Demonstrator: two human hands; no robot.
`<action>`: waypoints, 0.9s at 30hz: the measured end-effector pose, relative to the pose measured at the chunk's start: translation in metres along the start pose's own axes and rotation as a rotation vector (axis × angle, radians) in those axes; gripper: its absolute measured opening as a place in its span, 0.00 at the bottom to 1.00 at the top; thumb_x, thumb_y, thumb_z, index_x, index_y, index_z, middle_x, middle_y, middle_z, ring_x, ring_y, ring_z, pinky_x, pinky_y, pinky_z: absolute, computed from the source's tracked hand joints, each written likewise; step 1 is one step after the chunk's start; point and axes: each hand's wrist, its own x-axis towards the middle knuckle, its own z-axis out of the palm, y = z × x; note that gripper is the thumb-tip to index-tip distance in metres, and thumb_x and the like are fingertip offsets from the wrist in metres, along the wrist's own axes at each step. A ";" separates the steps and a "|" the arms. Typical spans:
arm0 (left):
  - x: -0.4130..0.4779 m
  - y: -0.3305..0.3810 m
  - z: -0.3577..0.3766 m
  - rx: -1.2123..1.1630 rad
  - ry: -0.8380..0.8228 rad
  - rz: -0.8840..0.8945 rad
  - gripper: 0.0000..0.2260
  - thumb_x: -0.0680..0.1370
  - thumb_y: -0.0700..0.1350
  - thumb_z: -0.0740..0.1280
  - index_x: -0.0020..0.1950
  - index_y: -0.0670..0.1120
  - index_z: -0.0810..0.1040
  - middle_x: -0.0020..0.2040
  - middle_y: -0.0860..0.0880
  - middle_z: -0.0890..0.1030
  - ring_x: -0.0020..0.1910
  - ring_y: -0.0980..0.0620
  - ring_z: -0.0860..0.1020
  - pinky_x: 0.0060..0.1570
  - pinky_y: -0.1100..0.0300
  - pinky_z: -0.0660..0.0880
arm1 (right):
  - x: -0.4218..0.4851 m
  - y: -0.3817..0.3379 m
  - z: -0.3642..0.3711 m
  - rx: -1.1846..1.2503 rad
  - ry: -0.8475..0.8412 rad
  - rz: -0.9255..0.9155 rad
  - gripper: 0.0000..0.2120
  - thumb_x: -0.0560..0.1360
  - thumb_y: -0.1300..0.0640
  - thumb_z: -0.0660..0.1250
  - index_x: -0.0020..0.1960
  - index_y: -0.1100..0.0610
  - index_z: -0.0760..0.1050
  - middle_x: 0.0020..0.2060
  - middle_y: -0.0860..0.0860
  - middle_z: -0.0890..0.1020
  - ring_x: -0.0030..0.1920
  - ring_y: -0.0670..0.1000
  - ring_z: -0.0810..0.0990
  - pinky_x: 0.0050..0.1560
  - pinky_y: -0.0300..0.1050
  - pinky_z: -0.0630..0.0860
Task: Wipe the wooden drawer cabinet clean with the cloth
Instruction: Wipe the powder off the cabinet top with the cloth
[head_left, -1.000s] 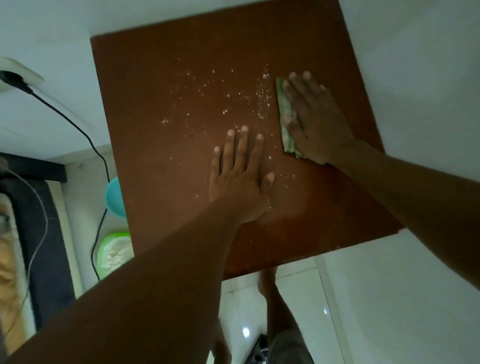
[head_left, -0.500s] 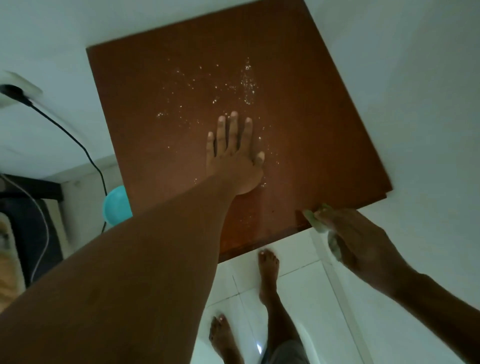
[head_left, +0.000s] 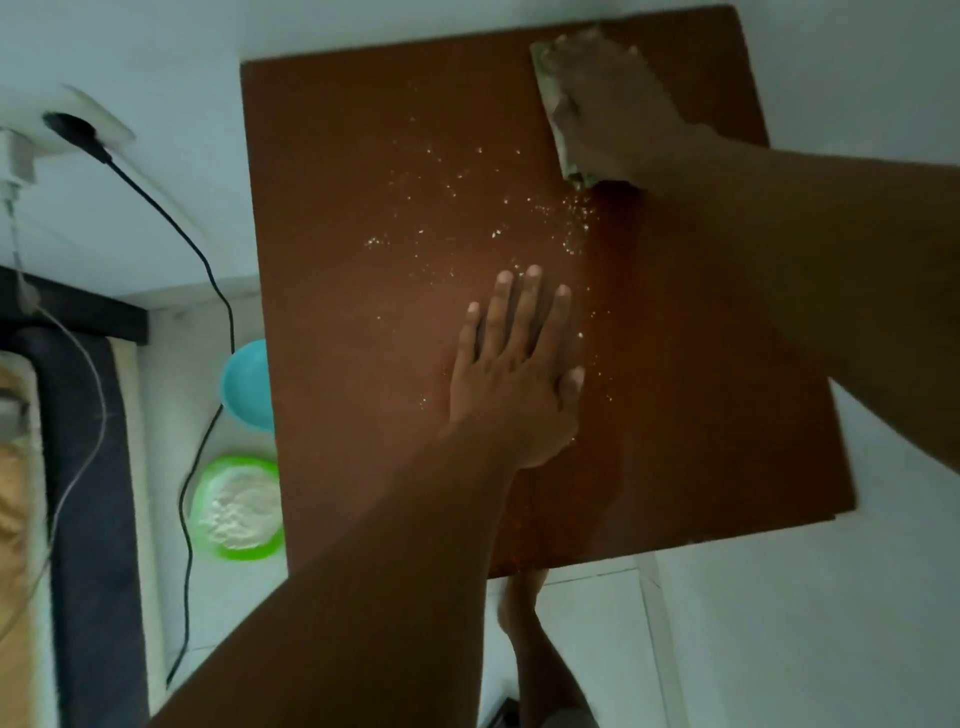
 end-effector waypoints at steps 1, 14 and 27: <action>0.000 0.000 0.000 -0.006 0.005 0.000 0.32 0.85 0.59 0.46 0.83 0.51 0.32 0.82 0.48 0.28 0.80 0.47 0.27 0.80 0.43 0.33 | 0.002 0.001 0.005 -0.061 0.027 -0.042 0.28 0.84 0.46 0.46 0.80 0.57 0.56 0.79 0.59 0.60 0.78 0.52 0.62 0.77 0.55 0.60; -0.001 -0.018 -0.012 -0.082 -0.004 0.080 0.33 0.86 0.50 0.53 0.84 0.44 0.37 0.84 0.48 0.35 0.82 0.49 0.33 0.80 0.49 0.33 | -0.231 -0.025 0.055 -0.039 -0.003 -0.054 0.27 0.84 0.51 0.45 0.82 0.55 0.51 0.82 0.53 0.52 0.82 0.53 0.47 0.80 0.59 0.51; -0.075 -0.063 -0.039 0.041 0.009 0.044 0.31 0.87 0.56 0.47 0.85 0.44 0.40 0.85 0.46 0.39 0.83 0.46 0.37 0.81 0.49 0.39 | -0.396 -0.079 0.018 0.322 -0.103 -0.158 0.39 0.70 0.79 0.66 0.73 0.49 0.66 0.71 0.46 0.70 0.73 0.46 0.67 0.68 0.55 0.75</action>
